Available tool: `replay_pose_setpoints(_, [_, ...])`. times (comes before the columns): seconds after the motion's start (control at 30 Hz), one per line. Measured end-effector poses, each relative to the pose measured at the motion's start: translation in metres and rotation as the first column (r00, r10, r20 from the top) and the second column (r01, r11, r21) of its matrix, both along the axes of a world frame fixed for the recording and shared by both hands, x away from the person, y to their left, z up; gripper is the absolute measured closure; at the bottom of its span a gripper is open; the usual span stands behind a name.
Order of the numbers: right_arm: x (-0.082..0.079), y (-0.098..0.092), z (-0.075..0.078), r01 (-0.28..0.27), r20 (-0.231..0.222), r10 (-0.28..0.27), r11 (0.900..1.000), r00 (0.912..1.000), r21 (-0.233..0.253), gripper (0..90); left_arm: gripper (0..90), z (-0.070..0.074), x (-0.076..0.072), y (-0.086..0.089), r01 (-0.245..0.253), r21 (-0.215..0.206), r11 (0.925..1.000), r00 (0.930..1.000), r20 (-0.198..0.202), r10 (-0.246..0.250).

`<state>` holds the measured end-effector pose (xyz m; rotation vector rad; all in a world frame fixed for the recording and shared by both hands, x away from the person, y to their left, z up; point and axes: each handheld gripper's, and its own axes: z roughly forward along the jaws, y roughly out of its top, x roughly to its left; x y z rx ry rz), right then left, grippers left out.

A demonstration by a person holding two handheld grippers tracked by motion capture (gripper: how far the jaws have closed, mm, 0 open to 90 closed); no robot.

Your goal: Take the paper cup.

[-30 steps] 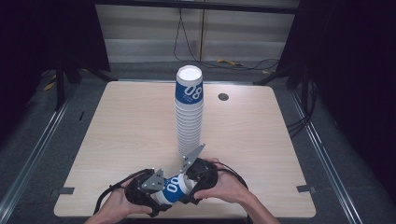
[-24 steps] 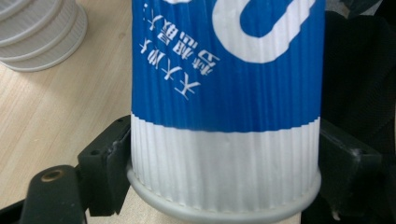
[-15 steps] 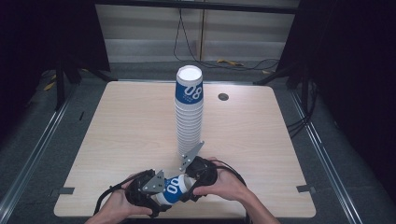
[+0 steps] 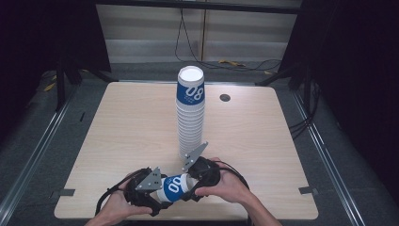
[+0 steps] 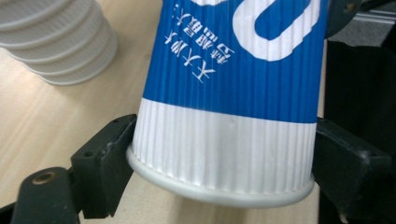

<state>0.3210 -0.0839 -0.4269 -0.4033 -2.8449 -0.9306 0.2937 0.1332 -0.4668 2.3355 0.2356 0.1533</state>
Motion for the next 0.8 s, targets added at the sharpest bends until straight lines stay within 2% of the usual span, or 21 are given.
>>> replay_pose_setpoints(0.2, [0.001,-0.002,-0.001,0.013,-0.006,-0.013,1.000,0.9999,0.011,28.0,14.6,0.000,0.001,0.003,-0.015,-0.044,0.9989,0.9999,-0.002,0.015])
replay_pose_setpoints(0.3, [0.002,-0.004,-0.001,0.020,-0.011,-0.019,1.000,0.9997,0.016,28.0,14.1,0.000,0.001,0.003,-0.025,-0.050,0.9984,0.9997,0.004,0.025])
replay_pose_setpoints(0.4, [0.003,-0.005,-0.002,0.028,-0.007,-0.028,1.000,0.9996,0.002,28.0,14.9,0.001,0.001,0.005,-0.037,-0.074,0.9965,0.9993,0.006,0.037])
replay_pose_setpoints(0.53, [0.004,-0.009,-0.004,0.051,0.002,-0.051,0.999,0.9987,-0.003,27.9,15.6,0.003,0.002,0.010,-0.039,-0.124,0.9915,0.9992,0.001,0.040])
replay_pose_setpoints(0.7, [0.005,-0.014,-0.004,0.060,-0.004,-0.060,0.998,0.9982,0.023,27.9,15.9,0.002,0.003,0.012,-0.053,-0.150,0.9872,0.9986,-0.003,0.054])
replay_pose_setpoints(0.77, [0.006,-0.014,-0.004,0.068,-0.003,-0.068,0.997,0.9977,0.023,27.9,15.9,0.001,0.004,0.015,-0.058,-0.167,0.9842,0.9983,-0.002,0.058])
replay_pose_setpoints(0.8, [0.008,-0.015,-0.006,0.075,-0.002,-0.075,0.997,0.9972,0.036,27.9,15.8,0.001,0.005,0.015,-0.068,-0.185,0.9804,0.9977,-0.009,0.068])
